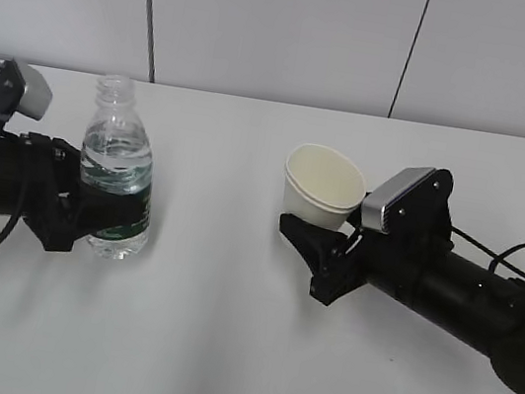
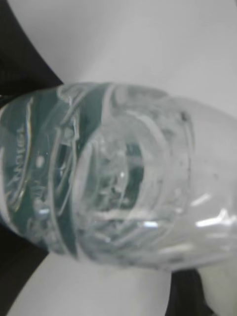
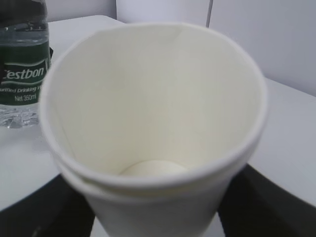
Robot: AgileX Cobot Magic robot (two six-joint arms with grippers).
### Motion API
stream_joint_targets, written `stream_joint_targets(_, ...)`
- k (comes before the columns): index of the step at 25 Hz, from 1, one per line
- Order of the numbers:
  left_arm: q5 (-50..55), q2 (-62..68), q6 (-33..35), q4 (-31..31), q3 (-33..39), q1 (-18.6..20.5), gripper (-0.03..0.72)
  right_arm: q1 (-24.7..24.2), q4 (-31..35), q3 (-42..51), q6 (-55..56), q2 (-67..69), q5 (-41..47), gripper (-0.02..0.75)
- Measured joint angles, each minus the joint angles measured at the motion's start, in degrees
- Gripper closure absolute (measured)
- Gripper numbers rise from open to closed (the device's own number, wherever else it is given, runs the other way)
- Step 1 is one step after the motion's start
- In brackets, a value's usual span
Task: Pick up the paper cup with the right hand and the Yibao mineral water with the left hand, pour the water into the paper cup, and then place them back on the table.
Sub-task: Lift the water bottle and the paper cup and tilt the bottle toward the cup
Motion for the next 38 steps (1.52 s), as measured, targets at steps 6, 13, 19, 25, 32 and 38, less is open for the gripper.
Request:
stream_joint_targets(6,3.78,0.0,-3.52,0.95,-1.95,-3.81,0.274,0.0,-0.46,-2.04,0.0,0.0,4.42,0.217)
stream_joint_targets(13,3.31,0.0,-15.11,9.76,-7.83,-4.14,0.274,0.0,-0.78,-2.8,0.02,1.33,6.64,0.217)
stream_joint_targets(19,6.44,0.0,-17.26,13.81,-9.86,-7.2,0.276,0.0,-1.18,-4.95,0.02,3.15,6.76,0.217)
stream_joint_targets(25,16.36,0.05,-16.31,14.24,-13.86,-9.78,0.276,0.38,-3.52,-5.62,2.8,3.25,6.76,0.217)
stream_joint_targets(32,18.36,0.05,-15.03,13.97,-15.6,-9.84,0.276,0.51,-9.72,-5.62,7.74,3.25,3.7,0.217)
stream_joint_targets(38,19.06,0.05,-13.87,15.0,-15.67,-9.84,0.276,0.51,-11.55,-6.43,9.02,3.25,3.56,0.217)
